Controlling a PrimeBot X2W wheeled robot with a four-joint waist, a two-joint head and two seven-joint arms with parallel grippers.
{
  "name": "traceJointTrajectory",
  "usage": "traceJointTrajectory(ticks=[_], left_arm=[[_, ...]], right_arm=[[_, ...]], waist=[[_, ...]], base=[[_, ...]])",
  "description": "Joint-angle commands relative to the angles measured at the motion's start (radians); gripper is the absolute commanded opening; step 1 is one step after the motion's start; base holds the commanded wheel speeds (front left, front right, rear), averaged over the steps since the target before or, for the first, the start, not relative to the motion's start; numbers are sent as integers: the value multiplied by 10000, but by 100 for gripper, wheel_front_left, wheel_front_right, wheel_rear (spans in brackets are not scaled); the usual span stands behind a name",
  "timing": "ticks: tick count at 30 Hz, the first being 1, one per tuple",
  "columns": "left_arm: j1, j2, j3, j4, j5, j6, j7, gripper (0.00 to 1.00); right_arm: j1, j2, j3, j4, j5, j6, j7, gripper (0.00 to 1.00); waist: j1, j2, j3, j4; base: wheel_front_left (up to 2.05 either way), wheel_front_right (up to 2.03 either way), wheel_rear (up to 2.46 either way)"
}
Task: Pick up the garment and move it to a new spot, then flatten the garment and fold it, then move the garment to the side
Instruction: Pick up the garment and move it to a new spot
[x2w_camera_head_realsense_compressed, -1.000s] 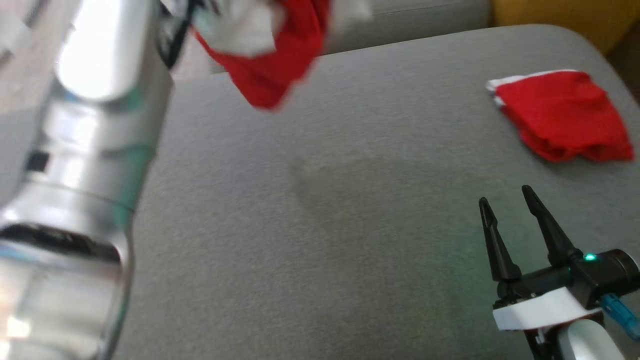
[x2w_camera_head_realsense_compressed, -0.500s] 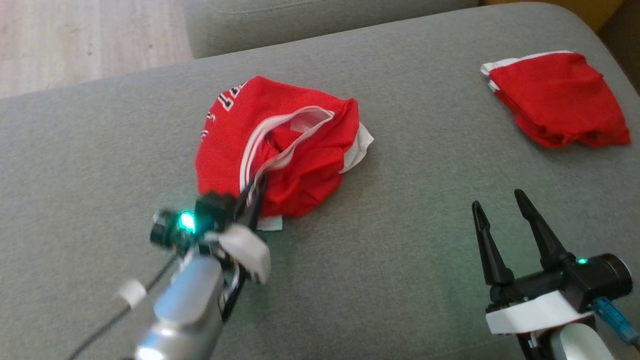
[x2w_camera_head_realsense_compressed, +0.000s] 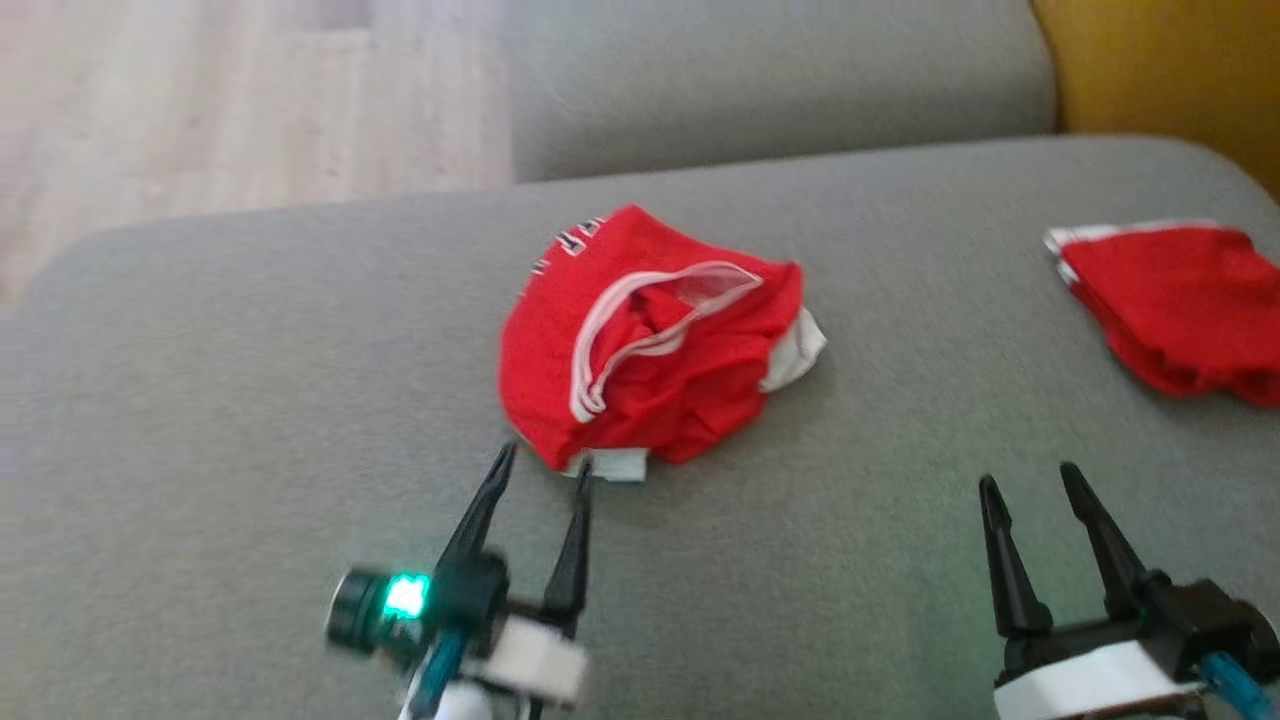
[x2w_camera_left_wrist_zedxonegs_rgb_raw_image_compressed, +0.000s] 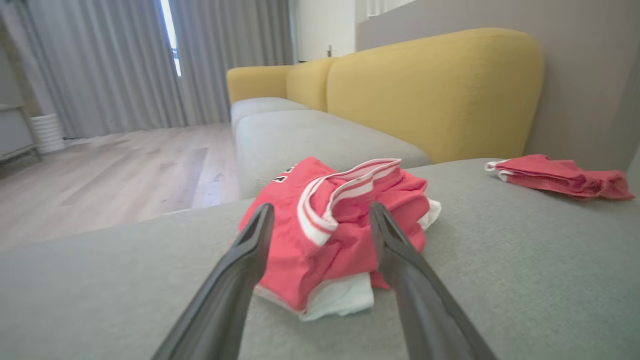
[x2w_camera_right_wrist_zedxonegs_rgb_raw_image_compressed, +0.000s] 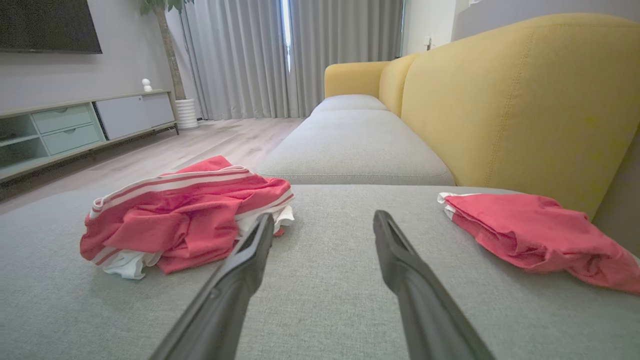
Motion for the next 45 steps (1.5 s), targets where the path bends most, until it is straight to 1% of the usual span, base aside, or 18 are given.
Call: traceJointTrajectory(ticks=[1,4,5,9,12,17,25,40,45], left_arm=[[17,185,538,-758,181,206,-80,100],[1029,349,943,-1723,490,558,-80,100],[1355,375,1051,-1958,541,615,-80,100],[2325,438,1420,-2613,767,763,-81,100],[2660,406,1580,-2886,897,725,-81,100],[2804,364,1718,-2868,1091,553,-81,100],[2859,278,1880,-2871,1302,468,-81,100],[2815,127,2235,-3306,1363,505,-81,100],[2874,114,2345,-3351,1395,454,-82,100]], right_arm=[[-207,-20,94,-251,86,65,-107,100],[-10,110,-93,-203,99,65,-107,100],[66,155,-151,-191,100,65,-107,100],[338,314,-220,-234,181,65,-107,100],[493,372,-245,-281,176,65,-107,100],[584,413,-198,-277,113,65,-107,100],[606,446,-228,-208,116,65,-107,100],[687,495,-155,-44,199,65,-107,100],[614,505,-198,7,199,65,-107,100]], waist=[[2,0,-459,456],[2,0,-650,643],[2,0,-706,706],[2,0,-866,903],[2,0,-958,1036],[2,0,-1047,1147],[2,0,-1112,1139],[2,0,-1068,1034],[2,0,-1070,963]], base=[[0,0,0],[0,0,0],[0,0,0],[0,0,0],[0,0,0],[0,0,0],[0,0,0],[0,0,0],[0,0,0]])
